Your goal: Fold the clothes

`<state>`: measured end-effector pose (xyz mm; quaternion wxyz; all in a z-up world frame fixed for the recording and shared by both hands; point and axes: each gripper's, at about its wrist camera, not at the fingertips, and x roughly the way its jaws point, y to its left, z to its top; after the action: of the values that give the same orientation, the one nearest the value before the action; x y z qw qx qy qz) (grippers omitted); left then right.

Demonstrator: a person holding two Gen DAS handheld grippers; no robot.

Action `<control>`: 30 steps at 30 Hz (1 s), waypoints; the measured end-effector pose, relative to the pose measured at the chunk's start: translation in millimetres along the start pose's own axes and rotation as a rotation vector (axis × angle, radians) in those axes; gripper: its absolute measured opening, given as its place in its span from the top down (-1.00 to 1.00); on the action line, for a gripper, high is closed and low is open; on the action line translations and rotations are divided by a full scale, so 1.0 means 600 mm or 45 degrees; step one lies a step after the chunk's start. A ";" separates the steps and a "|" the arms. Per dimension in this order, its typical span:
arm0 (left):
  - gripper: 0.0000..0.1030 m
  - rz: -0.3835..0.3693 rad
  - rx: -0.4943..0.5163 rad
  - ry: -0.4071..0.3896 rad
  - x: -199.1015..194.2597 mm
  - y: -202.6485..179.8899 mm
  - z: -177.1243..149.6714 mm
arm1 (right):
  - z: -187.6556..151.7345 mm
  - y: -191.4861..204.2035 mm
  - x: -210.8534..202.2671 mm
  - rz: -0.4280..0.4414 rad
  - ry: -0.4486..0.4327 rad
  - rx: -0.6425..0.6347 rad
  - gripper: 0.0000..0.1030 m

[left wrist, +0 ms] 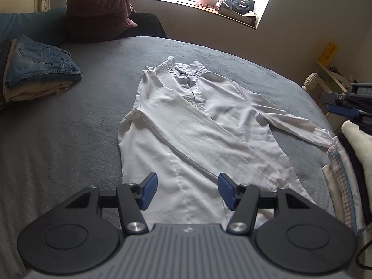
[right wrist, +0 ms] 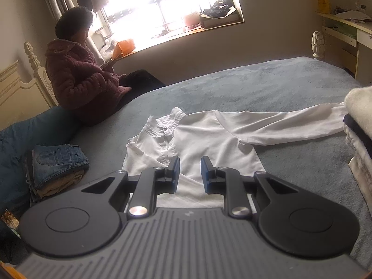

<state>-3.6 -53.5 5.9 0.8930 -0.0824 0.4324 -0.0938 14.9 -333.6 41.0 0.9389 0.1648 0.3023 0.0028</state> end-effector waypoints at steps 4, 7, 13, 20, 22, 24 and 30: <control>-0.14 0.006 -0.004 -0.021 0.000 -0.001 0.006 | 0.025 -0.008 0.011 -0.015 -0.047 0.012 0.62; -0.16 0.028 0.007 -0.040 0.013 0.000 0.010 | 0.042 -0.027 0.035 -0.019 -0.051 0.072 0.62; -0.16 0.101 0.021 0.022 0.084 0.015 0.009 | 0.046 -0.062 0.097 -0.043 -0.046 0.097 0.62; -0.16 0.095 0.066 0.035 0.162 0.009 0.020 | 0.013 -0.126 0.176 -0.095 -0.016 0.135 0.62; -0.16 0.085 0.103 0.032 0.183 0.002 0.022 | -0.003 -0.143 0.198 -0.117 -0.004 0.142 0.62; -0.16 0.061 0.132 0.036 0.206 -0.005 0.025 | -0.019 -0.162 0.220 -0.131 0.005 0.164 0.62; -0.15 -0.026 0.249 0.004 0.268 -0.032 0.041 | -0.047 -0.219 0.283 -0.202 0.007 0.224 0.62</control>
<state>111.9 -108.8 -96.4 0.8950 0.0011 0.4218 -0.1449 125.1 -431.3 -117.6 0.9172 0.2223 0.3160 -0.0977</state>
